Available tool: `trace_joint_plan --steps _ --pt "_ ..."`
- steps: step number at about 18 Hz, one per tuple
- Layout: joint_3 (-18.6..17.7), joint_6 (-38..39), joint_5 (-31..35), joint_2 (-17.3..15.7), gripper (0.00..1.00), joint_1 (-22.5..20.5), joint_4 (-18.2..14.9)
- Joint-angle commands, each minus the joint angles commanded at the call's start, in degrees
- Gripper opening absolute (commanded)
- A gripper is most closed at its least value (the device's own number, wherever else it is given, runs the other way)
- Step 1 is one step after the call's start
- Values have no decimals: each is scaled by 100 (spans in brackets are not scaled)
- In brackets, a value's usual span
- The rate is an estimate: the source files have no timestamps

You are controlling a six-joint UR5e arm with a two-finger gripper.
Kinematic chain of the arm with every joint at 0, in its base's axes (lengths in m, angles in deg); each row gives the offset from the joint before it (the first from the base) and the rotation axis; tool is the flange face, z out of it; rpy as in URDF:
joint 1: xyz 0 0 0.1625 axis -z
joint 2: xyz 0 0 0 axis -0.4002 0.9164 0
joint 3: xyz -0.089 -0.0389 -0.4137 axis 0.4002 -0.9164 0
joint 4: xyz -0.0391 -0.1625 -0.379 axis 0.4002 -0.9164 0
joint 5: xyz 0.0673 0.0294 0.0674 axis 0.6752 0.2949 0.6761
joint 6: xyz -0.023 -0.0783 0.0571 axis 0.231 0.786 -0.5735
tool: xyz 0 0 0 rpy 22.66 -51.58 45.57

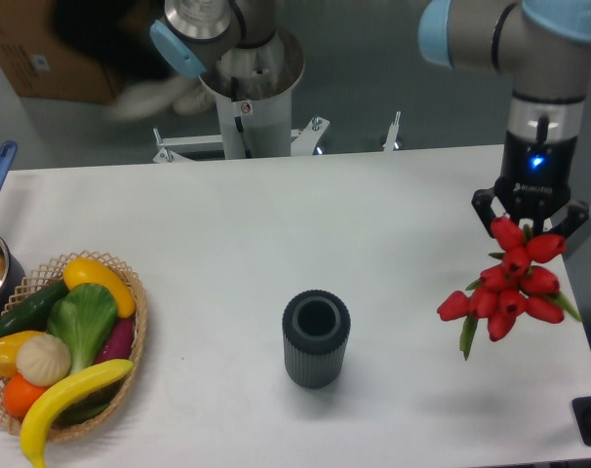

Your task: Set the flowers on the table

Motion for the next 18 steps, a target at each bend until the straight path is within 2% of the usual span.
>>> trace_joint_plan --steps 3,5,7,8,9,10,11,13,18 --pt "-237 -149 385 70 0 131 26" --pt "-456 -167 859 202 0 316 79" --pt "-650 -115 993 351 1 369 97" --pt "-703 -140 1002 413 11 378 175" --pt "-738 -123 993 474 35 448 219" --pt "-747 -97 993 501 97 518 290" --pt "-791 -114 1002 545 100 588 395" --pt "-862 -140 1011 571 100 615 466" --pt "-844 -176 1248 475 100 572 492"
